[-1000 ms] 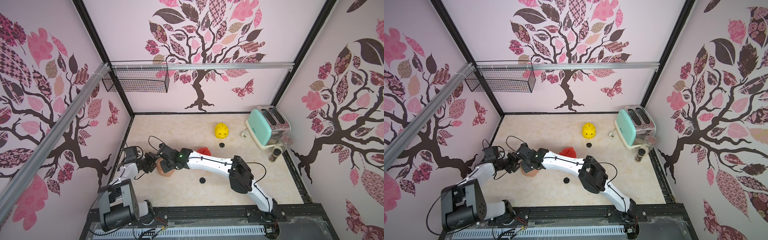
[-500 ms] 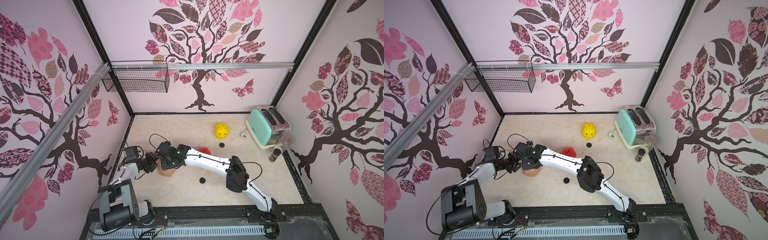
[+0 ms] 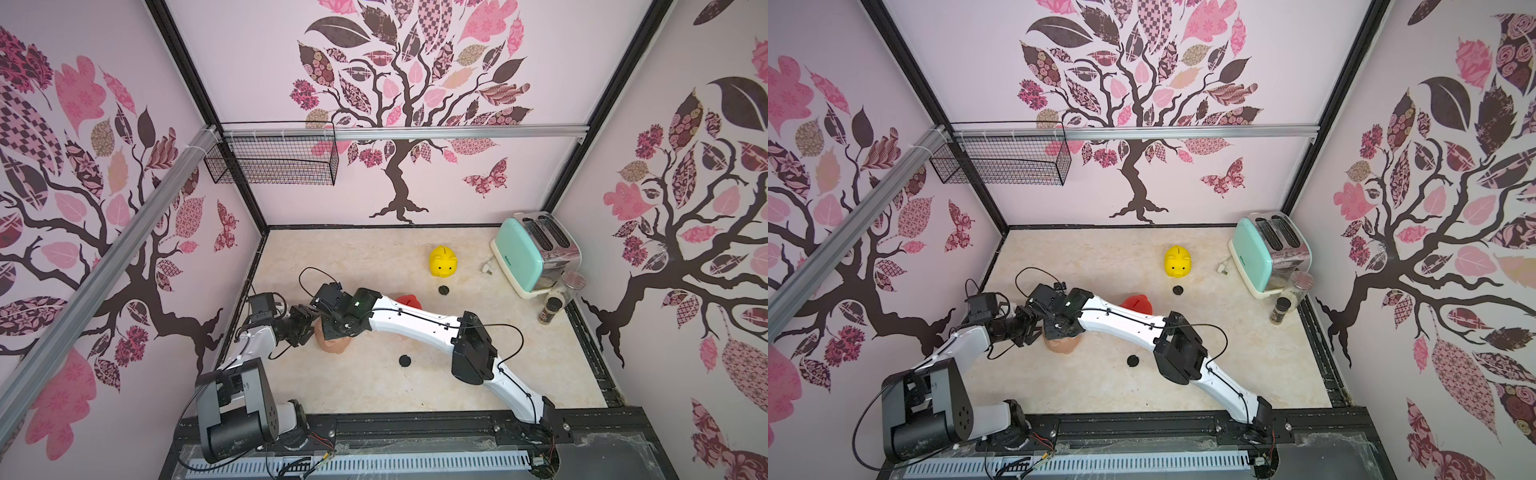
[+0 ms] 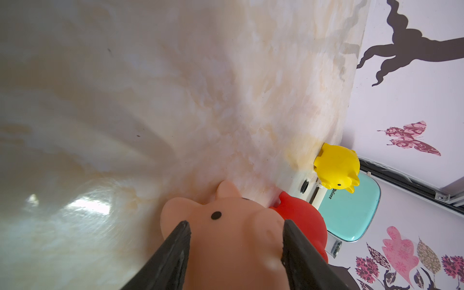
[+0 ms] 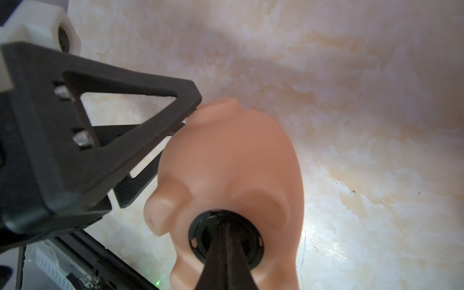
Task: Close piggy banks
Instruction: Screw the knob on the piggy bank.
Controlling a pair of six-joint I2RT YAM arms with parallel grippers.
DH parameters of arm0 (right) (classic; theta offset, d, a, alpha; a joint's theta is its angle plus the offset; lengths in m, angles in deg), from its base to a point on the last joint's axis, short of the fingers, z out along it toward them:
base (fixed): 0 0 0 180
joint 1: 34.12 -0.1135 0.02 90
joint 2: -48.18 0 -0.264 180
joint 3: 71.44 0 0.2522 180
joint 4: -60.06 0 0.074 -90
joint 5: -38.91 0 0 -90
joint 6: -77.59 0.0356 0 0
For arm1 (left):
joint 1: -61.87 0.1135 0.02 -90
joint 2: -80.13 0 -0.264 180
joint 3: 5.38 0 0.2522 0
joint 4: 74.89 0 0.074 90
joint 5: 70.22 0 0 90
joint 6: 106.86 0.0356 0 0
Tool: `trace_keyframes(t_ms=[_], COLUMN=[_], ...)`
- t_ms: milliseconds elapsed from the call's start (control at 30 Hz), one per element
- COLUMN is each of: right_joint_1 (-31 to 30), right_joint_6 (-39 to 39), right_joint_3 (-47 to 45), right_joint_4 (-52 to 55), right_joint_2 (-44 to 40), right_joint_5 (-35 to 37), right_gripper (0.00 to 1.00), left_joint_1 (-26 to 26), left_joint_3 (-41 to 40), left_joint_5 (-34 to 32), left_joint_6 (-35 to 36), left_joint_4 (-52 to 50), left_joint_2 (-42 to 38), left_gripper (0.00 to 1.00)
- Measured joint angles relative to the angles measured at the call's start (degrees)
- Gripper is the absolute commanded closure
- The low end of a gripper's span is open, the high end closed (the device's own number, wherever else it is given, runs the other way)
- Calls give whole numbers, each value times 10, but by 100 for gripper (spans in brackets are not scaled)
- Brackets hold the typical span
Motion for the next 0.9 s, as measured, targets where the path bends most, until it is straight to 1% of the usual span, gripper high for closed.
trace_keyframes(t_ms=[100,233,533,767,900], right_joint_1=[0,2,10,11,11], right_joint_6=[-2,-4,-24,-45,-65], right_joint_3=[0,0,3,30,41], right_joint_4=[0,4,25,33,33], right_joint_2=[0,-2,-16,-69,-111], right_joint_5=[0,-4,-9,-7,8], right_gripper=[96,89,67,58,51], left_joint_1=[7,11,22,30,37], left_joint_3=[0,0,8,26,47], left_joint_5=[-1,-5,-7,-10,-18], left_joint_6=[1,5,15,27,38], left_joint_4=[-9,-19,-62,-89,-113], left_joint_2=[0,0,-3,-3,-11], left_gripper=[40,38,36,33,33])
